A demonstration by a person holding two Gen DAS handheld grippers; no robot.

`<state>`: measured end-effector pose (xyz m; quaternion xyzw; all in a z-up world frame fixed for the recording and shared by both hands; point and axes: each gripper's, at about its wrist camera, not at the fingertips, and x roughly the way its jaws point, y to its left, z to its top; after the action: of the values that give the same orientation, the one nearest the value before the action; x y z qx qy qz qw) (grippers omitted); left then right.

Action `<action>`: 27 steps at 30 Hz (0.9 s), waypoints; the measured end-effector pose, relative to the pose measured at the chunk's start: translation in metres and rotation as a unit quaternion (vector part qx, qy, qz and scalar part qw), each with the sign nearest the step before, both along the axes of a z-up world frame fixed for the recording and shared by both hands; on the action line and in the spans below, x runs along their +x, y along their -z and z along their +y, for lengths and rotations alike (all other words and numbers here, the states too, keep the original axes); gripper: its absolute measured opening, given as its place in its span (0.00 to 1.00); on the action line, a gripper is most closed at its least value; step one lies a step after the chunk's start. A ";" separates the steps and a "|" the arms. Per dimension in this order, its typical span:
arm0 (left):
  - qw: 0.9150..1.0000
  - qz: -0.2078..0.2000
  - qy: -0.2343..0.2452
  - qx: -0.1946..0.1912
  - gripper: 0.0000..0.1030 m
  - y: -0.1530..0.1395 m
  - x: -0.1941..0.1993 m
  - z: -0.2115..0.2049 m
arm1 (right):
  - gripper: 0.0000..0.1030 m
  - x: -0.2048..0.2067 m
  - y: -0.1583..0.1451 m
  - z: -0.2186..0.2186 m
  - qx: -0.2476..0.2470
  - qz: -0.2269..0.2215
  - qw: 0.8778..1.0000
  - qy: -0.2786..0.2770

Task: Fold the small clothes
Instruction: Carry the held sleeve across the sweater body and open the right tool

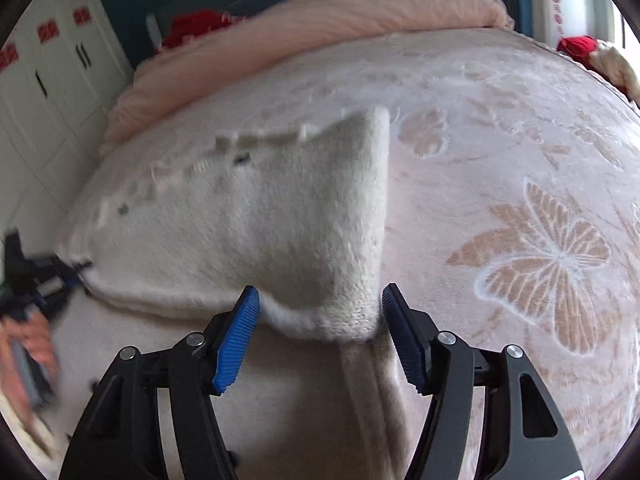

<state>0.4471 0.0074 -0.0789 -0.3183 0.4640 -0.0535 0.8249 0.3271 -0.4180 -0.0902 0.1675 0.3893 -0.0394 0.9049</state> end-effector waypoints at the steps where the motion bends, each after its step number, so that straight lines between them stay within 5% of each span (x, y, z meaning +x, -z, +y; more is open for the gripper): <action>1: 1.000 -0.005 0.002 0.005 0.08 -0.002 -0.001 -0.001 | 0.60 -0.006 -0.009 0.001 -0.001 -0.022 1.000 0.008; 3: 1.000 -0.008 0.003 0.012 0.08 -0.001 -0.001 -0.005 | 0.60 -0.003 -0.015 0.004 -0.007 -0.030 0.999 0.013; 5: 1.000 -0.011 0.004 0.016 0.08 0.002 0.001 -0.005 | 0.44 0.007 -0.011 0.007 -0.001 -0.031 1.000 0.006; 6: 1.000 -0.015 0.007 0.022 0.09 0.003 0.001 -0.007 | 0.17 0.012 -0.008 0.009 0.008 -0.030 1.000 -0.004; 7: 0.999 -0.021 0.012 0.030 0.10 0.003 0.000 -0.007 | 0.00 0.020 -0.002 0.013 0.017 -0.016 1.000 -0.020; 10: 0.997 -0.050 0.033 0.039 0.10 0.010 -0.007 -0.007 | 0.00 0.037 0.028 0.011 0.002 0.047 0.998 -0.029; 13: 0.997 -0.065 0.031 -0.002 0.10 0.017 -0.010 0.007 | 0.00 0.029 0.034 -0.018 0.080 0.031 0.996 0.001; 16: 0.997 -0.070 0.032 -0.009 0.10 0.019 -0.009 0.007 | 0.00 0.022 0.014 -0.001 0.033 0.018 0.999 -0.006; 18: 0.997 -0.072 0.031 -0.008 0.10 0.018 -0.011 0.005 | 0.00 0.031 0.027 0.006 -0.019 0.057 0.998 -0.017; 21: 0.997 -0.064 0.023 -0.030 0.13 0.008 -0.022 0.019 | 0.00 0.030 0.019 0.008 -0.028 0.060 0.998 -0.005; 23: 0.996 -0.077 0.010 -0.037 0.15 -0.005 -0.035 0.041 | 0.14 0.016 0.000 0.024 -0.044 0.046 0.998 0.002; 26: 0.994 -0.098 -0.043 -0.030 0.32 -0.025 -0.057 0.105 | 0.17 -0.013 -0.011 0.057 -0.051 0.021 0.998 -0.024; 27: 0.992 -0.095 -0.078 -0.019 0.45 -0.030 -0.062 0.137 | 0.20 -0.021 -0.010 0.067 -0.052 0.022 0.998 -0.032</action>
<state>0.3855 0.1448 -0.0484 -0.3629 0.3563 -0.0277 0.8606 0.3064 -0.3510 -0.0803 0.1068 0.4117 -0.0337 0.9044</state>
